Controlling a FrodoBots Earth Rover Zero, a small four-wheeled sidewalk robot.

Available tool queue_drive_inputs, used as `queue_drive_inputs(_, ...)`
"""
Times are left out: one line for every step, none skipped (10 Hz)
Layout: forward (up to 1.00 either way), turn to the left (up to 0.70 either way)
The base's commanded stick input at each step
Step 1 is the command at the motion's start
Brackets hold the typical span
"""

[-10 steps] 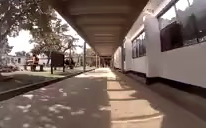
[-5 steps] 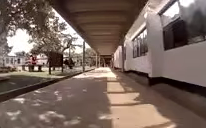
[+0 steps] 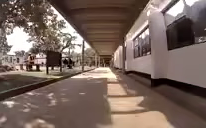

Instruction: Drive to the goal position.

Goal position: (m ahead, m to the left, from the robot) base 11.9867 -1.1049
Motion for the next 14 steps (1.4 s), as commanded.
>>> queue_drive_inputs(0.50, 0.00)
queue_drive_inputs(0.50, 0.00)
queue_drive_inputs(0.50, 0.00)
queue_drive_inputs(0.50, 0.00)
queue_drive_inputs(0.50, 0.00)
queue_drive_inputs(0.50, 0.00)
queue_drive_inputs(0.50, 0.00)
queue_drive_inputs(0.50, 0.00)
queue_drive_inputs(0.50, 0.00)
queue_drive_inputs(0.50, 0.00)
queue_drive_inputs(0.50, 0.00)
queue_drive_inputs(0.50, 0.00)
queue_drive_inputs(0.50, 0.00)
queue_drive_inputs(0.50, 0.00)
